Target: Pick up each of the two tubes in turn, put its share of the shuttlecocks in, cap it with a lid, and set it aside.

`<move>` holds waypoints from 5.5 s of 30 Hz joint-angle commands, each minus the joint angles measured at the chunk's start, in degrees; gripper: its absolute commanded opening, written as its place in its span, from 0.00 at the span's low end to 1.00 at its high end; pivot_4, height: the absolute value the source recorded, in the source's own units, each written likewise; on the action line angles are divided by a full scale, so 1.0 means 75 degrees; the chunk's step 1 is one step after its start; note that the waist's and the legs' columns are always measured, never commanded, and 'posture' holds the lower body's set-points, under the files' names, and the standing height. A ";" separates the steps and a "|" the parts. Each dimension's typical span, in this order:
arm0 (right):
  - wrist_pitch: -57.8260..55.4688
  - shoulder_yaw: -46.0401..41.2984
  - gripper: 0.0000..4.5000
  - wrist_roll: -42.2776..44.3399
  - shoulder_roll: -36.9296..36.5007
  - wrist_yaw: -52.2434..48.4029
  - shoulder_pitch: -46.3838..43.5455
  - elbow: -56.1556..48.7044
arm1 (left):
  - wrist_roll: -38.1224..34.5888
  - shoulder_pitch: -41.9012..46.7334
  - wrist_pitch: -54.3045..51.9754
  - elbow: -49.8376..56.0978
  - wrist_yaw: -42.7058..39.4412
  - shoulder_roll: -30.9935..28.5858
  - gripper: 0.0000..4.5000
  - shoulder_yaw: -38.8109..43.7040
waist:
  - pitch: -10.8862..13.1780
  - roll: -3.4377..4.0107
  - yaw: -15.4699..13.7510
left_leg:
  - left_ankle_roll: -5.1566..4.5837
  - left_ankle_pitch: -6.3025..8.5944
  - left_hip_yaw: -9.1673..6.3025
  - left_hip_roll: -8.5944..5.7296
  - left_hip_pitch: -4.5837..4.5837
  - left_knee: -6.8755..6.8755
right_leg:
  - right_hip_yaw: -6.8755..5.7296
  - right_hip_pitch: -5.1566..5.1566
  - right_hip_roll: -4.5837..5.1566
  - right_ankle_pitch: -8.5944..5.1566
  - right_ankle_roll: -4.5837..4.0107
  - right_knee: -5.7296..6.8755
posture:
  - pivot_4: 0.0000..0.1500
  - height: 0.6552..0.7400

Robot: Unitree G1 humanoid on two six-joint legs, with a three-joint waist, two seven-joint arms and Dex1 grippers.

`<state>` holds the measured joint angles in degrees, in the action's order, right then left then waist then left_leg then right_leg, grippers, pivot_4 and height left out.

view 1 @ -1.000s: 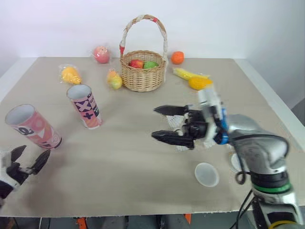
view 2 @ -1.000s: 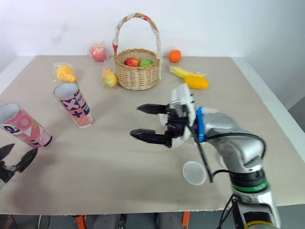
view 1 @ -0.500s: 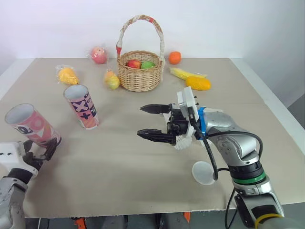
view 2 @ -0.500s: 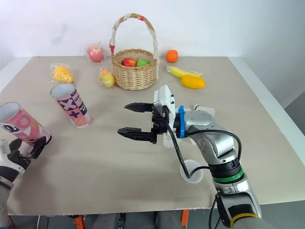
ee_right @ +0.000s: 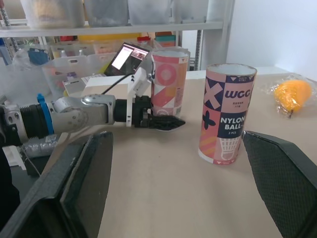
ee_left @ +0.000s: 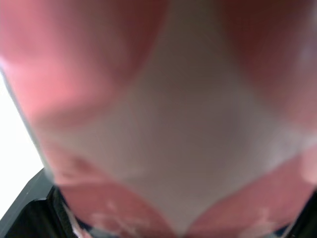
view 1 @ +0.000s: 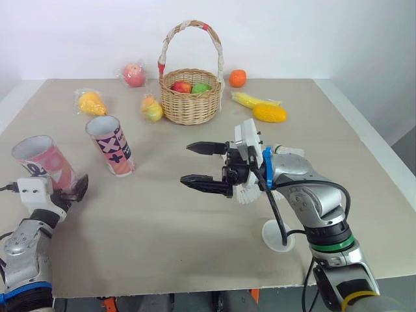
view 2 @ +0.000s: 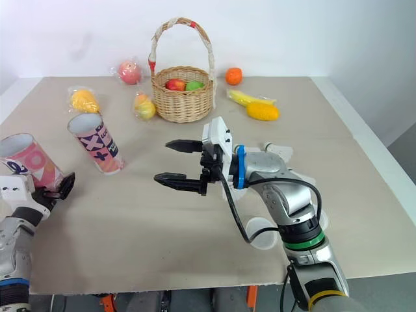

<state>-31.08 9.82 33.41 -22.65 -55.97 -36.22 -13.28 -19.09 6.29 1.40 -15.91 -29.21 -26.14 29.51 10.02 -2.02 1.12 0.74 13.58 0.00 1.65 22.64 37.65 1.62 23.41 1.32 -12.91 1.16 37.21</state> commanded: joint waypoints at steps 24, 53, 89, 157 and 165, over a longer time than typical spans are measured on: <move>-0.1405 -0.1605 1.00 0.1022 -0.1535 0.1404 0.3045 -0.3489 | -0.0628 -0.2617 -0.2047 0.3806 -0.3155 -0.3493 0.72 -0.0510 | 0.0003 0.0007 -0.0013 | 0.0041 0.0024 -0.0033 -0.0003 0.0043 -0.0020 | -0.0026 0.0032 0.0057 -0.0047 -0.0008 -0.0008 | 1.00 1.00; 0.0464 -0.0372 1.00 -0.2463 0.0915 0.5045 0.4895 -0.2101 | 0.1596 0.0936 -0.2742 0.4124 -0.6410 -0.5993 0.72 -0.4719 | 0.0003 0.0044 -0.0003 | 0.0026 0.0015 0.0057 -0.0001 0.0057 -0.0001 | 0.0104 0.0111 -0.0063 -0.0100 0.0054 0.0098 | 1.00 1.00; -0.0229 0.0381 0.02 -0.0170 -0.0792 0.0980 0.1365 -0.1890 | 0.1960 0.1551 -0.2893 0.3696 -0.6220 -0.5239 0.71 -0.5126 | 0.0002 0.0049 0.0000 | -0.0020 -0.0013 0.0097 -0.0008 0.0036 0.0040 | 0.0148 0.0106 -0.0072 -0.0062 0.0053 0.0120 | 1.00 1.00; 0.0750 -0.0748 0.90 -0.3830 0.3035 0.6105 -0.0599 0.3887 | 0.1651 0.0431 -0.3655 0.4686 -0.5668 -0.5207 0.71 -0.4502 | 0.0000 0.0046 0.0127 | -0.0018 -0.0011 0.0159 0.0003 0.0040 0.0010 | 0.0218 0.0144 -0.0065 -0.0032 0.0075 0.0120 | 1.00 1.00; 0.1012 -0.1132 0.90 -0.3743 0.3281 0.6326 -0.0883 0.4397 | 0.1622 0.0372 -0.3722 0.4736 -0.5636 -0.5214 0.71 -0.4456 | 0.0001 0.0047 0.0130 | -0.0018 -0.0011 0.0163 0.0002 0.0040 0.0010 | 0.0222 0.0144 -0.0062 -0.0038 0.0091 0.0119 | 1.00 1.00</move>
<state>-25.49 2.13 4.62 1.32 -9.40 -40.81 19.98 -6.63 9.67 -26.58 18.99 -71.65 -66.04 -2.36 10.03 -1.67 2.09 0.60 13.50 1.23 1.66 22.94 37.72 3.28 24.49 0.86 -13.20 1.84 38.10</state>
